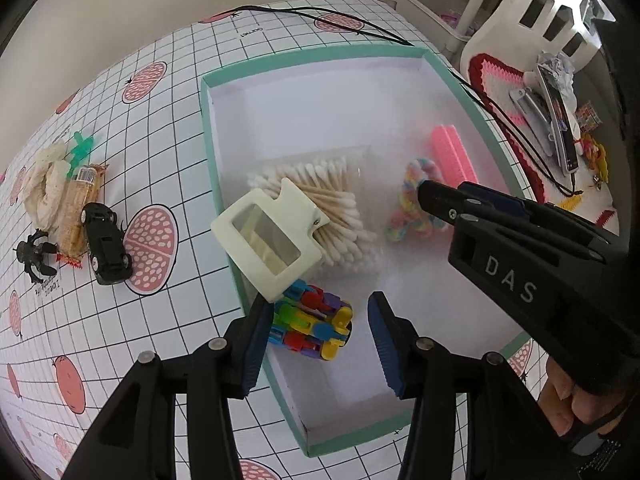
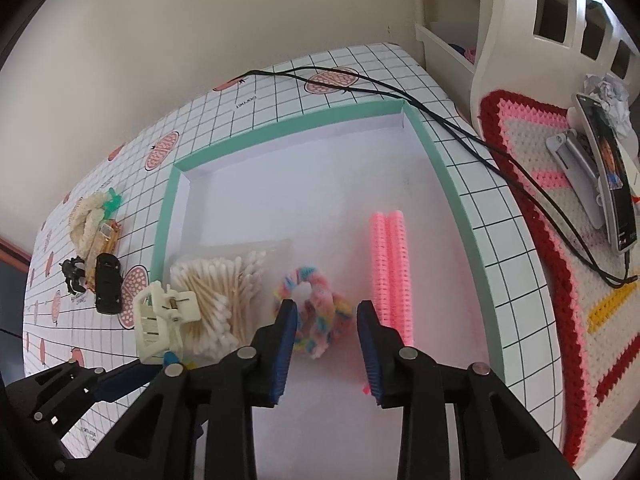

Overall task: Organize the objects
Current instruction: 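Open the right tool releasing the rainbow ring while the left tool releases the colorful toy in the tray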

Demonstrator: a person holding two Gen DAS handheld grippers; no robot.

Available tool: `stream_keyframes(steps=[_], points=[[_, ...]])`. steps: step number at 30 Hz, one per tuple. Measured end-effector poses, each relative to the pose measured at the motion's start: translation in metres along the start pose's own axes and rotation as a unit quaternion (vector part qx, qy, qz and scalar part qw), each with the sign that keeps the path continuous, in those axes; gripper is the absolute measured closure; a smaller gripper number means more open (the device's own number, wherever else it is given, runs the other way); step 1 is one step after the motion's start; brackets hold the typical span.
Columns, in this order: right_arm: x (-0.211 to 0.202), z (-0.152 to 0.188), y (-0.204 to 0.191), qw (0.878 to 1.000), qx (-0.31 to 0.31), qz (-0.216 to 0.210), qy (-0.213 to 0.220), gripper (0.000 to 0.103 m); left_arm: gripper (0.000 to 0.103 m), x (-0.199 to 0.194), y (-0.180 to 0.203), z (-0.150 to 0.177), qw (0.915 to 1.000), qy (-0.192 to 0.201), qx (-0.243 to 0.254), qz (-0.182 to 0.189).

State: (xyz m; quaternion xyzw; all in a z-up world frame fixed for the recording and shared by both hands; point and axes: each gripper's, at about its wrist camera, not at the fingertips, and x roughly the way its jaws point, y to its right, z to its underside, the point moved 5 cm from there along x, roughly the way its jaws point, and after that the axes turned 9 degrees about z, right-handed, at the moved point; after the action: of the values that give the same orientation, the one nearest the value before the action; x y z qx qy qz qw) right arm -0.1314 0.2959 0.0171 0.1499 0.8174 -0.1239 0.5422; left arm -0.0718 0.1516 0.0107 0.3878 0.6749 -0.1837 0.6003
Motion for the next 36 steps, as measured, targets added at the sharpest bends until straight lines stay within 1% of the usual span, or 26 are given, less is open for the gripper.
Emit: stream_keyframes(steps=[5,9,15,17,18,20,21,22,23,25,26,27,28,30,33,36], points=[[-0.011,-0.002,-0.001,1.0,-0.006,-0.002,0.018,0.068,0.053,-0.011,0.004,-0.006,0.9997,0.023,-0.011,0.005],[-0.021,-0.004,-0.001,0.999,-0.005,-0.005,0.034,0.069,0.053,-0.027,0.005,-0.007,0.9987,0.051,-0.001,0.004],[-0.016,-0.003,-0.003,0.999,-0.009,0.0,0.031,0.069,0.052,-0.036,-0.01,-0.019,0.9971,0.075,-0.011,-0.011],[-0.013,-0.003,-0.002,1.0,-0.01,0.001,0.027,0.069,0.048,-0.041,-0.021,-0.018,0.9963,0.082,-0.018,-0.021],[-0.012,-0.003,-0.002,1.0,-0.009,0.001,0.025,0.069,0.043,-0.043,-0.025,-0.019,0.9958,0.085,-0.023,-0.024],[-0.011,-0.002,-0.002,1.0,-0.01,0.001,0.023,0.068,0.042,-0.044,-0.037,-0.02,0.9948,0.092,-0.032,-0.031],[-0.011,-0.001,-0.003,1.0,-0.012,0.003,0.023,0.064,0.041,-0.045,-0.042,-0.021,0.9939,0.096,-0.04,-0.037],[-0.01,-0.001,-0.003,1.0,-0.014,0.005,0.024,0.062,0.037,-0.045,-0.047,-0.022,0.9934,0.097,-0.046,-0.04],[-0.01,-0.001,-0.003,1.0,-0.014,0.007,0.025,0.058,0.035,-0.044,-0.052,-0.022,0.993,0.097,-0.053,-0.041],[-0.01,-0.001,-0.003,1.0,-0.013,0.007,0.024,0.056,0.03,-0.044,-0.058,-0.022,0.9919,0.1,-0.064,-0.046],[-0.01,-0.001,-0.003,1.0,-0.012,0.007,0.024,0.053,0.026,-0.044,-0.061,-0.021,0.991,0.102,-0.07,-0.049],[-0.01,-0.001,-0.003,1.0,-0.012,0.008,0.024,0.049,0.018,-0.044,-0.064,-0.02,0.9902,0.105,-0.076,-0.052],[-0.01,-0.001,-0.003,1.0,-0.013,0.008,0.024,0.047,0.016,-0.044,-0.065,-0.02,0.9899,0.106,-0.079,-0.052],[-0.01,-0.001,-0.004,1.0,-0.014,0.009,0.025,0.041,0.016,-0.045,-0.068,-0.02,0.9894,0.107,-0.085,-0.049],[-0.01,-0.001,-0.006,1.0,-0.016,0.008,0.026,0.035,0.01,-0.047,-0.069,-0.02,0.9883,0.114,-0.087,-0.05],[-0.01,0.0,-0.006,0.999,-0.015,0.007,0.027,0.029,0.009,-0.051,-0.071,-0.02,0.9863,0.122,-0.098,-0.052]])
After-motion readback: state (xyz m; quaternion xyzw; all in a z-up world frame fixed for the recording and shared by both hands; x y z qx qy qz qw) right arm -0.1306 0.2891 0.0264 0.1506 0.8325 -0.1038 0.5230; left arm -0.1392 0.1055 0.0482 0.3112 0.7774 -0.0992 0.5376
